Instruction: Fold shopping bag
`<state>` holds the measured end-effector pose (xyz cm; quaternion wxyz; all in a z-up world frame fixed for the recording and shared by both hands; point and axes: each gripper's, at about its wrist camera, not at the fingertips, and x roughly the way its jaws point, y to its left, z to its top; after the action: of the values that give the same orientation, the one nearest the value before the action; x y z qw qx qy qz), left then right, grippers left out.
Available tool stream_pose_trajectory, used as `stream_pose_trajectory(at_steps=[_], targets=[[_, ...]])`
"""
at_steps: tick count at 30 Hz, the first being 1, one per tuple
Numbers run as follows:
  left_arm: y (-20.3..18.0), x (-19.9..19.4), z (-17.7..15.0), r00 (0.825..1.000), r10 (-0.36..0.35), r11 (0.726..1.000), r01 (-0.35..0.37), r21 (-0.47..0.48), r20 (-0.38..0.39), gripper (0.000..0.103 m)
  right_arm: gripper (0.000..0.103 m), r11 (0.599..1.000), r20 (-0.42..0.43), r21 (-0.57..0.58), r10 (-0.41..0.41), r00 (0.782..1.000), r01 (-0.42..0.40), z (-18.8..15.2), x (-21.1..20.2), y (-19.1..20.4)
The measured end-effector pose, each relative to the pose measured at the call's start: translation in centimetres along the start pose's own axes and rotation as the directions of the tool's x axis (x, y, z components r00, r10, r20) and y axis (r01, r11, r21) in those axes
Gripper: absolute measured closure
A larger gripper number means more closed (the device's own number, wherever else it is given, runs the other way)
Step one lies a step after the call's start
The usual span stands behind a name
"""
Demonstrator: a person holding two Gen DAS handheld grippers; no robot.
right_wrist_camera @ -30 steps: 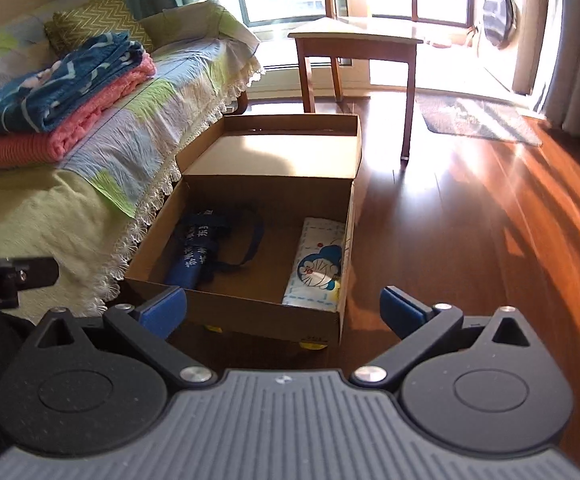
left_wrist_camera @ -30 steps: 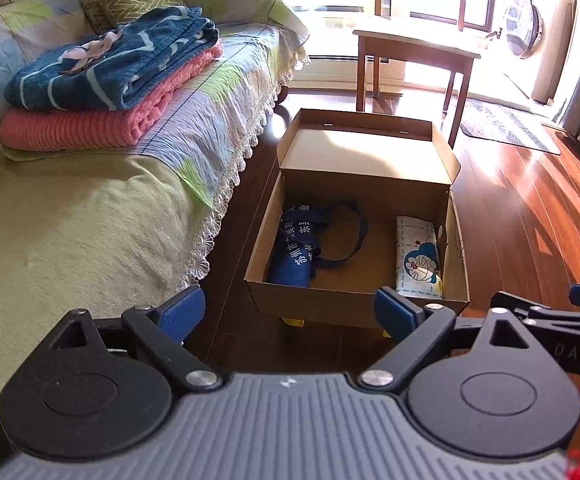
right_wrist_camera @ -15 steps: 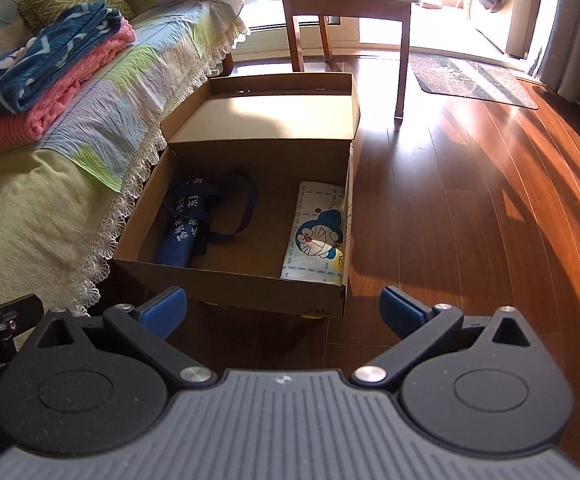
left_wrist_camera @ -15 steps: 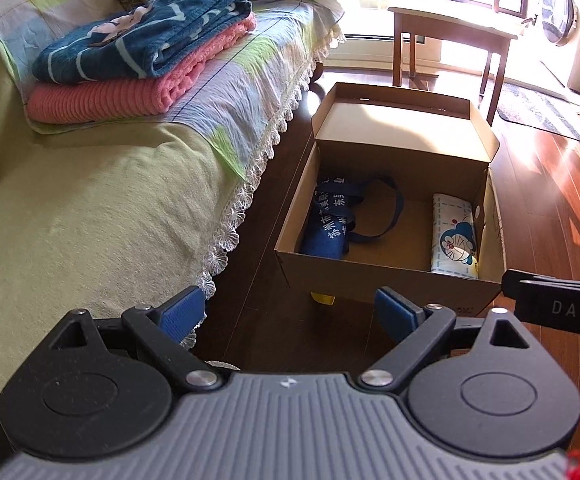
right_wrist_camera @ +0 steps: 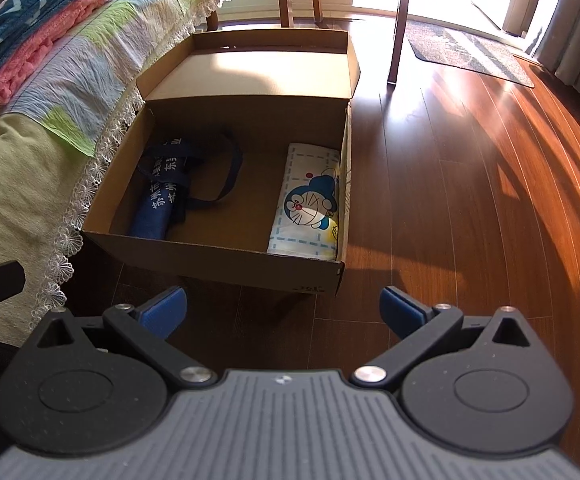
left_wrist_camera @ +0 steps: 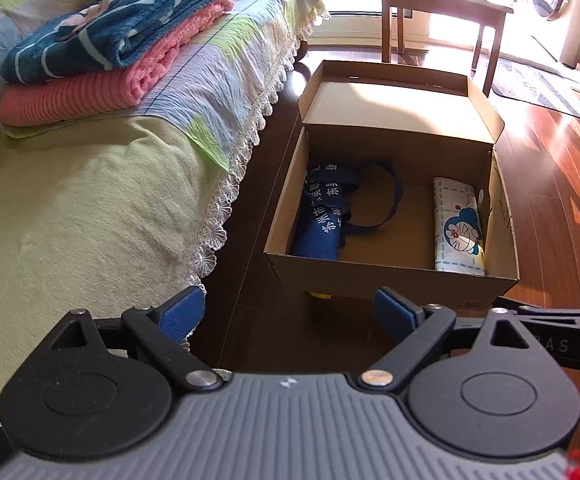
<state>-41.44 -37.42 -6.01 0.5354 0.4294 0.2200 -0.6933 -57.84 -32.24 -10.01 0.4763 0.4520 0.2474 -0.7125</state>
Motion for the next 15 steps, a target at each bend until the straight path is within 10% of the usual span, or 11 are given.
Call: stream_pose_trajectory(at_steps=[15], targets=[[2.6, 4.1, 4.0, 0.996, -0.077, 0.996, 0.078, 0.035, -0.043, 0.010, 0.001, 0.999, -0.046, -0.015, -0.049, 0.998, 0.048, 2.4, 2.7, 2.6]])
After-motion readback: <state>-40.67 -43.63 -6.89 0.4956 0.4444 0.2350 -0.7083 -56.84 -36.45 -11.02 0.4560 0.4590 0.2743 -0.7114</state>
